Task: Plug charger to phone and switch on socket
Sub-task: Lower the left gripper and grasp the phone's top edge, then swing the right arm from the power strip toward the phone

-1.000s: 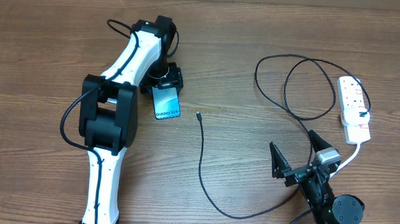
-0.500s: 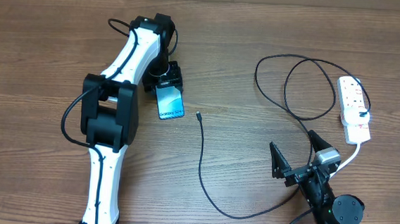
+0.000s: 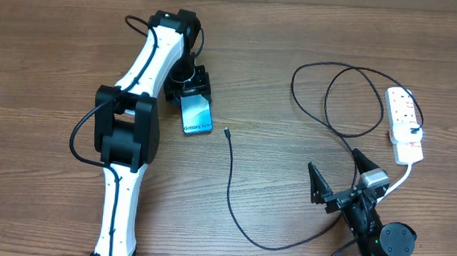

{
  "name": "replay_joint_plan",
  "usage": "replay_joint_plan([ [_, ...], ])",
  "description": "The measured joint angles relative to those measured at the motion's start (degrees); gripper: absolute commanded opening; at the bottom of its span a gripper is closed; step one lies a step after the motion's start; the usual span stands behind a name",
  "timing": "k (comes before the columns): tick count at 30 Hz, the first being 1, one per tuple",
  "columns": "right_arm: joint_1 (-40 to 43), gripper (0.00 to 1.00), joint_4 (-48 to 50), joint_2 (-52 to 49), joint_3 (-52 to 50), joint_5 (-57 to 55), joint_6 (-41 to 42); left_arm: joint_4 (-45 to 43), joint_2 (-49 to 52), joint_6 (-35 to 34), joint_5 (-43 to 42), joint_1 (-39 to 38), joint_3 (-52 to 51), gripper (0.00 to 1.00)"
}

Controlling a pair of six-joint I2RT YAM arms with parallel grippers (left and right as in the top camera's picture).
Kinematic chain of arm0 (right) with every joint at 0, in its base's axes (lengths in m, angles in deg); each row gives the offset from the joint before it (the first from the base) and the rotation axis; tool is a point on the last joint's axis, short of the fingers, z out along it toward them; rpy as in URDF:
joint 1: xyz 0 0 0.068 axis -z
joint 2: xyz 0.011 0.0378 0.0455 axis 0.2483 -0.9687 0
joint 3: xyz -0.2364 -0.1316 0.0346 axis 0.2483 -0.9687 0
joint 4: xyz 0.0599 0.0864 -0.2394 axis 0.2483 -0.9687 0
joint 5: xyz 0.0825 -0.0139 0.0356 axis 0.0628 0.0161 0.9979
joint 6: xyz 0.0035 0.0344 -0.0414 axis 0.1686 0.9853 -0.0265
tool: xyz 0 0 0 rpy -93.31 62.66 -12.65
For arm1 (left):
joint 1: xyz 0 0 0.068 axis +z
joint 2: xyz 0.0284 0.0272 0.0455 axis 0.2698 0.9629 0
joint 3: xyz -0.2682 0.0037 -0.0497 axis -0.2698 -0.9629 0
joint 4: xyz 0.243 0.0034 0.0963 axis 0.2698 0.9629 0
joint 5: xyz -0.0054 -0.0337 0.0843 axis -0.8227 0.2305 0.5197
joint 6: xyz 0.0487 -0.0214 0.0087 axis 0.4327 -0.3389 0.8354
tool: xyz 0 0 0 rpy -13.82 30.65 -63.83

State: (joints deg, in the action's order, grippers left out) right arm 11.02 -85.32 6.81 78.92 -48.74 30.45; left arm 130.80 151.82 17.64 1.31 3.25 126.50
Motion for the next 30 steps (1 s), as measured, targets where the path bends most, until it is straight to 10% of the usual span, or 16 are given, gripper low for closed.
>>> replay_joint_plan([
  [30,0.0,1.0,1.01,0.0,0.0,1.25,0.39,3.3,0.0,2.58,-0.28,0.0,4.96,0.69],
])
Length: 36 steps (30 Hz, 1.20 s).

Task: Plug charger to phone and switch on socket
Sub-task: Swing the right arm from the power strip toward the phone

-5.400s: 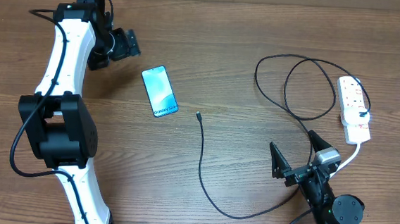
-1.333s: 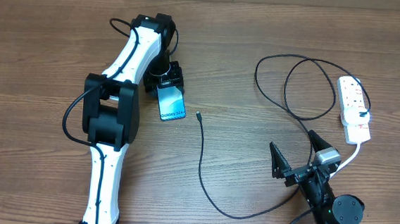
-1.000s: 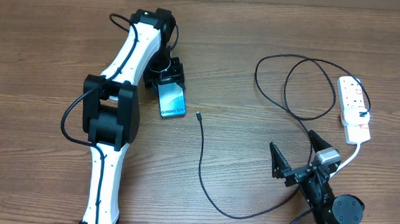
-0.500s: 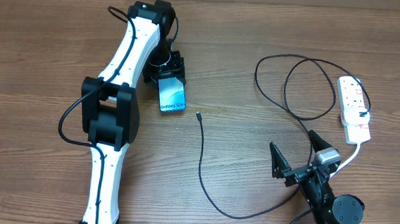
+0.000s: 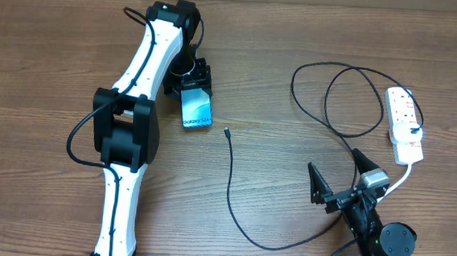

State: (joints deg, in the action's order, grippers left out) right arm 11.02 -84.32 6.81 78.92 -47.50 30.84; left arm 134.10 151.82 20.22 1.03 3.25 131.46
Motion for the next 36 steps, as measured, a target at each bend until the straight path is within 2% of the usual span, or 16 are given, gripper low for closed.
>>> replay_joint_plan([
  [4,0.0,1.0,3.48,0.0,0.0,2.86,2.25,-0.09,0.0,0.04,-0.33,0.0,0.0,0.7],
  [9,0.0,1.0,2.21,-0.02,0.59,4.17,6.43,-0.09,0.0,0.42,-0.44,0.0,0.04,0.7],
  [17,0.09,1.0,-3.34,-5.66,13.2,4.17,11.26,-0.09,0.0,0.44,-0.76,0.0,0.09,0.7],
  [24,0.33,1.0,-16.44,-24.11,32.59,4.31,12.15,-0.09,0.0,0.44,-0.83,0.0,0.09,0.7],
  [31,0.33,1.0,-30.95,-50.07,56.15,9.31,12.5,-0.09,0.0,0.44,-0.96,0.0,0.13,0.7],
  [36,0.33,1.0,-33.62,-65.13,65.99,15.19,12.96,-0.09,0.0,0.44,-0.96,0.02,0.15,0.7],
])
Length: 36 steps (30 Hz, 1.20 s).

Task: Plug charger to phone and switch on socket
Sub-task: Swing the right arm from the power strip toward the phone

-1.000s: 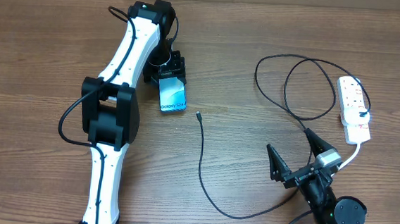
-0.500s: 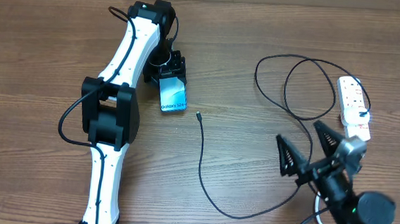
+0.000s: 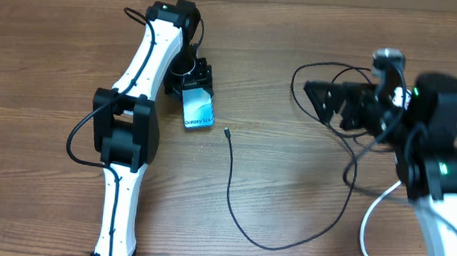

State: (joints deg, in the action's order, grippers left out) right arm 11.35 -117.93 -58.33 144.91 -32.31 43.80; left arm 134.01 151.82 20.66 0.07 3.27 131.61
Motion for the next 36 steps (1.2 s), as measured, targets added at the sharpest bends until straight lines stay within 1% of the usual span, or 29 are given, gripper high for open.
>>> replay_joint_plan([
  [5,-0.02,1.0,7.56,-10.82,1.44,7.67,3.98,0.0,0.0,0.0,0.0,-0.02,0.0,0.7],
  [9,-0.66,1.0,8.2,-17.75,1.44,10.69,7.39,0.0,0.0,0.0,0.0,-0.02,0.0,0.7],
  [12,-2.78,1.0,8.22,-21.84,1.42,11.43,8.81,0.0,0.0,0.0,0.0,-0.02,0.0,0.7],
  [25,-10.97,1.0,10.34,-29.0,1.44,3.48,9.94,0.09,0.0,0.44,-0.04,-0.02,0.13,0.7],
  [31,-12.81,1.0,10.78,-32.11,1.44,2.78,10.19,0.26,0.0,0.85,-0.04,-0.02,0.15,0.7],
  [36,-12.81,1.0,11.21,-33.31,1.42,2.16,10.27,0.22,0.0,0.85,-0.02,-0.02,0.15,0.71],
])
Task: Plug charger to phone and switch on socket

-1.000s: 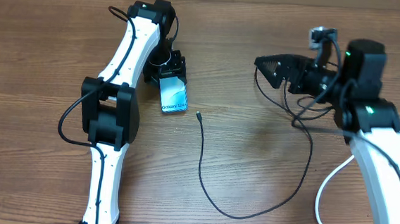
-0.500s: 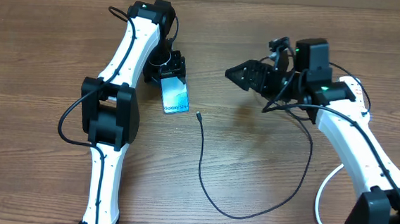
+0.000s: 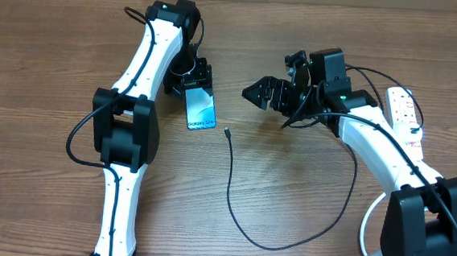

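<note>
The phone [image 3: 201,110] lies screen up on the table, left of centre, its far end between the fingers of my left gripper [image 3: 191,83], which is shut on it. The charger cable's small plug [image 3: 226,131] rests on the wood just right of the phone's near end. The black cable [image 3: 230,189] loops toward the front and back up to the right. My right gripper [image 3: 271,76] hangs open and empty above the table, right of the phone and beyond the plug. The white socket strip [image 3: 404,114] lies at the far right.
The cable's far loops [image 3: 337,71] lie behind the right arm, which crosses over them. The left arm stretches from the front edge up to the phone. Bare wood shows between the plug and the front edge.
The right arm has moved left, from over the cable loops to near the phone and plug, gripper still open. The phone has turned slightly in the left gripper.
At first the right arm sat folded at the front right while the left gripper held the phone's far end. The phone then shifted a little. Later the right arm was raised over the cable loops, and now its open gripper is close to the plug.
</note>
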{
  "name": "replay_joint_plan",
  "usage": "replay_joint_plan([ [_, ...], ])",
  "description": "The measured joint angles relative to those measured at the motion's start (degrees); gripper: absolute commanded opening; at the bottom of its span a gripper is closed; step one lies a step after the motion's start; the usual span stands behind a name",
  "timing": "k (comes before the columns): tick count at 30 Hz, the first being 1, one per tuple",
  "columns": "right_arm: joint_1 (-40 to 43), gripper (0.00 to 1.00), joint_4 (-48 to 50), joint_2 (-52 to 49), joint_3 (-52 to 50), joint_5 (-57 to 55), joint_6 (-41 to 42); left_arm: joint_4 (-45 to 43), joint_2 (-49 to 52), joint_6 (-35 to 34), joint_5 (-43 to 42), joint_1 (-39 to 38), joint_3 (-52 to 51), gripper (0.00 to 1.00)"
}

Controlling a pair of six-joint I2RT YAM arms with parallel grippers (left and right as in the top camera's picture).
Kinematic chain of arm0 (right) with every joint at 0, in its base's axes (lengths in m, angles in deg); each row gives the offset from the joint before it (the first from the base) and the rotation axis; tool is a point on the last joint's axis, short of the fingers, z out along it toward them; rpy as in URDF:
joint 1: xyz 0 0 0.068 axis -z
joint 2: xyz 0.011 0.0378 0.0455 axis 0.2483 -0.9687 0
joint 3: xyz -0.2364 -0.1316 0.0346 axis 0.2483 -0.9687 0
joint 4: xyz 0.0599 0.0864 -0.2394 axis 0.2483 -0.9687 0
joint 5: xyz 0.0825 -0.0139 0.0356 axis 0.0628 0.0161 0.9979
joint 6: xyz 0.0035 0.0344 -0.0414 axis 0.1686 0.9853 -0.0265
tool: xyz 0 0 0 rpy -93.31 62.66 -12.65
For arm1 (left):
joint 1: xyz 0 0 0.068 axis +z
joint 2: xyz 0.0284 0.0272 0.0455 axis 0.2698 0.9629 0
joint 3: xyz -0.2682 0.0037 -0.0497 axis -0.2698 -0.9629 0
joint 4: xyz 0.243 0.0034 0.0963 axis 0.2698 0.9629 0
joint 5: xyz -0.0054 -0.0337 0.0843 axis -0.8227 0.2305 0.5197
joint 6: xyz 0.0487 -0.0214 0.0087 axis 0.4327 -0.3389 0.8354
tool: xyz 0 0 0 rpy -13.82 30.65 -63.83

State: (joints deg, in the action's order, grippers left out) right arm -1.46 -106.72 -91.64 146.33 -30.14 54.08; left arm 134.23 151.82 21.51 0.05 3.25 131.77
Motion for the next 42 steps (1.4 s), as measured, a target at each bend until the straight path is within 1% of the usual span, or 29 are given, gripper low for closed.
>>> replay_joint_plan([
  [3,0.0,1.0,-0.07,0.0,0.02,0.0,0.02,0.0,0.0,0.0,0.0,0.0,0.0,0.73],
  [6,0.0,1.0,-0.09,0.0,0.02,-0.26,0.13,-0.07,0.0,0.04,0.17,0.0,0.0,0.78],
  [10,0.0,1.0,-1.44,0.0,0.02,-2.99,0.22,-0.48,0.0,-0.24,1.55,0.0,0.04,0.93],
  [13,0.0,1.0,-1.7,0.0,0.02,-5.35,0.2,-1.92,0.0,-1.11,2.32,-0.07,0.04,1.0],
  [21,0.0,1.0,-2.08,0.0,0.02,-7.63,0.24,-6.93,0.0,-4.04,9.2,-3.78,-0.39,1.0],
  [28,0.0,1.0,-2.08,0.0,0.02,-7.65,0.22,-9.16,0.0,-5.49,13.62,-6.29,-3.93,1.0],
  [34,0.0,1.0,-2.1,0.0,0.02,-7.69,0.2,-11.72,0.17,-6.54,14.45,-5.92,-7.98,1.0],
  [42,0.0,1.0,-2.12,0.0,0.02,-7.67,0.22,-13.09,0.2,-7.21,12.48,-4.74,-8.48,0.96],
])
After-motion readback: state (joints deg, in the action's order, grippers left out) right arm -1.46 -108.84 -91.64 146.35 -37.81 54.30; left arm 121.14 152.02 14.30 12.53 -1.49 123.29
